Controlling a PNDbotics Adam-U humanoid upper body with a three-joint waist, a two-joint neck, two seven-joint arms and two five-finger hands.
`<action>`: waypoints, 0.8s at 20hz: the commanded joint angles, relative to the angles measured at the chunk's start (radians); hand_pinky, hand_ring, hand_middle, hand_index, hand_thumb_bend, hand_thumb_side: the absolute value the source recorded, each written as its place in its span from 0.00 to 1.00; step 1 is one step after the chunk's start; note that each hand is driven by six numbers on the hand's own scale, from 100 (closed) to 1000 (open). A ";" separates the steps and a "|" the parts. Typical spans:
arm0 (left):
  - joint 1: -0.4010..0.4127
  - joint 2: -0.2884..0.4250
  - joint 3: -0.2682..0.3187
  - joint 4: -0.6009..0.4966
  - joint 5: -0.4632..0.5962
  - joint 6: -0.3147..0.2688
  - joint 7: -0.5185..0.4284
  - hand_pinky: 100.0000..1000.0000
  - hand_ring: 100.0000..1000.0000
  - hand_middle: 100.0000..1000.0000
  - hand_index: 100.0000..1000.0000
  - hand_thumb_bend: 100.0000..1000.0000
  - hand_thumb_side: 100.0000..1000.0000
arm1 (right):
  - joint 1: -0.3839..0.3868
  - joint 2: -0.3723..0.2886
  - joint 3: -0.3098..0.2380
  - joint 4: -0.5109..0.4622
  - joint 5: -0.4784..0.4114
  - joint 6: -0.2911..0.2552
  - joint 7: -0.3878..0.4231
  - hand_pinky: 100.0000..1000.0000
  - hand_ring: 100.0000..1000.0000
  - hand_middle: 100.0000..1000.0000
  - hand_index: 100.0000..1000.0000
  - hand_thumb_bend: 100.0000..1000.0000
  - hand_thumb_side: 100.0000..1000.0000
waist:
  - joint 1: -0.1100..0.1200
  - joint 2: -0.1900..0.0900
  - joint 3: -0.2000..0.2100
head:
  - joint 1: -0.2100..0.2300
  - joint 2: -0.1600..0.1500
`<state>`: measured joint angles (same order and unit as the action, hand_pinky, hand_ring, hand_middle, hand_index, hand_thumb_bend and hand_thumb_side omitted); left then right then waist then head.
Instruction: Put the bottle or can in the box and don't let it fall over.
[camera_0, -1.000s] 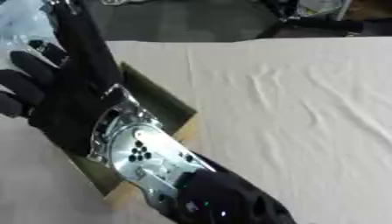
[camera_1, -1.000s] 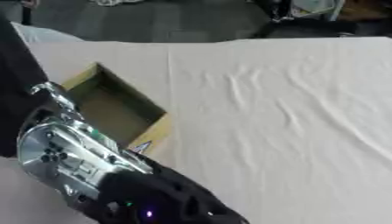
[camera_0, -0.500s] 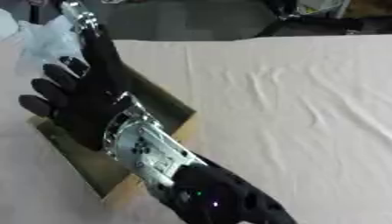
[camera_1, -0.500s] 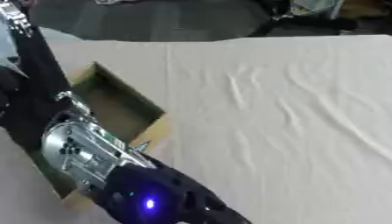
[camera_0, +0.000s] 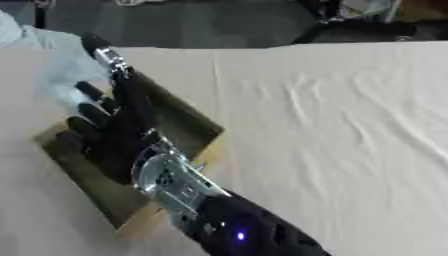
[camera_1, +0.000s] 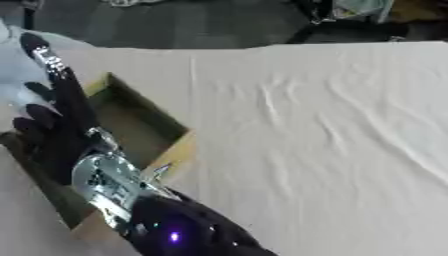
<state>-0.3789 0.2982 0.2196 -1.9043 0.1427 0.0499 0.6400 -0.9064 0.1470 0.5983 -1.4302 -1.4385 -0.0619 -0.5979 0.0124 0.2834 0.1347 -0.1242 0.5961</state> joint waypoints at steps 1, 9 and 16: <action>-0.007 0.026 0.008 -0.018 0.000 0.001 0.001 0.73 0.79 0.72 0.89 0.12 0.85 | -0.003 0.014 0.003 0.011 -0.010 -0.008 0.012 0.00 0.00 0.00 0.87 0.38 0.37 | 0.004 -0.017 -0.003 | 0.007 -0.004; 0.007 0.041 0.014 -0.017 -0.005 0.003 0.003 0.73 0.79 0.72 0.89 0.12 0.85 | 0.033 -0.063 -0.020 -0.026 -0.004 -0.022 0.014 0.00 0.00 0.00 0.86 0.40 0.36 | -0.006 -0.030 -0.026 | 0.037 0.011; 0.024 0.054 0.019 -0.021 -0.012 0.003 0.006 0.73 0.79 0.72 0.89 0.12 0.84 | 0.055 -0.182 -0.058 -0.180 0.014 -0.012 -0.040 0.00 0.00 0.00 0.85 0.44 0.36 | -0.013 -0.045 -0.046 | 0.073 0.039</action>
<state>-0.3498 0.3189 0.2276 -1.9054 0.1352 0.0534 0.6437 -0.8413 -0.0122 0.5533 -1.5617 -1.4331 -0.0775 -0.6264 -0.0053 0.2626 0.0876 -0.0579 0.6289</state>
